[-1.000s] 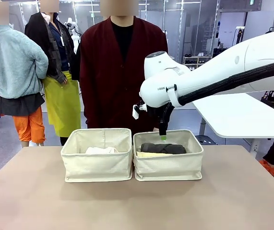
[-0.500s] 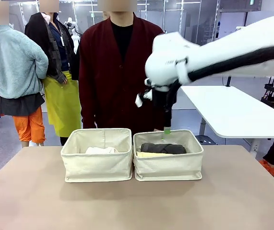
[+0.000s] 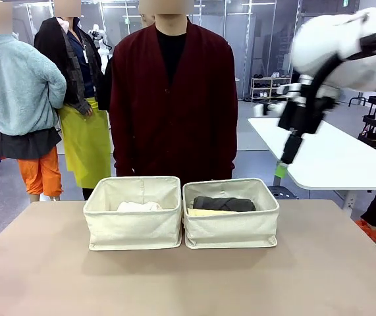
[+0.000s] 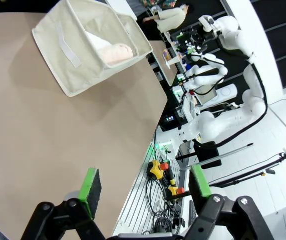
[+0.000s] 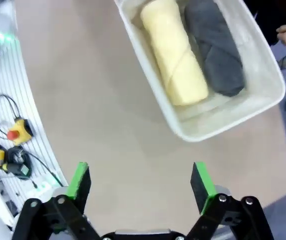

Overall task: Divide the towels into two baskets.
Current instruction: Pick up one hotel-folded towel from the bottom of the table and place it in the Fabric basket indicated by the person.

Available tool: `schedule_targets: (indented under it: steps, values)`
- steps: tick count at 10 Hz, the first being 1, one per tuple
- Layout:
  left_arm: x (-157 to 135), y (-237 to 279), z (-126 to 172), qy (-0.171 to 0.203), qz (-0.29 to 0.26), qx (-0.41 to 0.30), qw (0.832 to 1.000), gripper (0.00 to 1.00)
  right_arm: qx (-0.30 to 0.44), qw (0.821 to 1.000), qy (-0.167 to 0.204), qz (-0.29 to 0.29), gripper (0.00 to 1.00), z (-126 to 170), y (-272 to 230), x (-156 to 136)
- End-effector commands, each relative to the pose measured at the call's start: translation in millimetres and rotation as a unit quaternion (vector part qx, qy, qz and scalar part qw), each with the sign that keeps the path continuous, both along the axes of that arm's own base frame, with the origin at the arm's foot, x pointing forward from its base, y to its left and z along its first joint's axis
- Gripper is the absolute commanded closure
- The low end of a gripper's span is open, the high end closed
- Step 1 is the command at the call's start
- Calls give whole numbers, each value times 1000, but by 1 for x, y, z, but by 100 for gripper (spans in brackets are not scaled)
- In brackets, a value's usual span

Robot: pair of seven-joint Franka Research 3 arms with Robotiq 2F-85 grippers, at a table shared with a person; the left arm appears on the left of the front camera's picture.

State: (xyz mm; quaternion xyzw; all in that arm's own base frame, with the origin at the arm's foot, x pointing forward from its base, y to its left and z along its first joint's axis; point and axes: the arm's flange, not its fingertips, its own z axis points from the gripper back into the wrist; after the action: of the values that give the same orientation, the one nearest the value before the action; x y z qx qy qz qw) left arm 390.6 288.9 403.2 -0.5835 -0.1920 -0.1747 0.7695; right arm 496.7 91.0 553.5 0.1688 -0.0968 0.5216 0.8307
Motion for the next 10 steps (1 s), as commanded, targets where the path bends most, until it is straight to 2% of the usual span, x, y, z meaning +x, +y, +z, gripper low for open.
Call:
schedule_targets:
  steps: [1,3,4,5,7,9,10]
  values:
    - [-6,0,3,-5,-4,-2,1000,11,107,994,18,-24,0,-25,-51,-33]
    - [-6,0,3,-5,-4,-2,1000,11,196,975,59,-87,0,-40,-122,-53]
    - [-6,0,3,-5,-4,-2,1000,11,242,956,89,-137,0,-51,-159,-66]
    - [-6,0,3,-5,-4,-2,1000,11,310,928,110,-177,0,-64,-196,-84]
    - [-6,0,3,-5,-4,-2,1000,11,389,872,179,-239,0,-95,-240,-110]
    - [-6,0,3,-5,-4,-2,1000,11,457,807,207,-311,0,-122,-278,-136]
    - [-6,0,3,-5,-4,-2,1000,11,473,785,223,-333,0,-134,-290,-146]
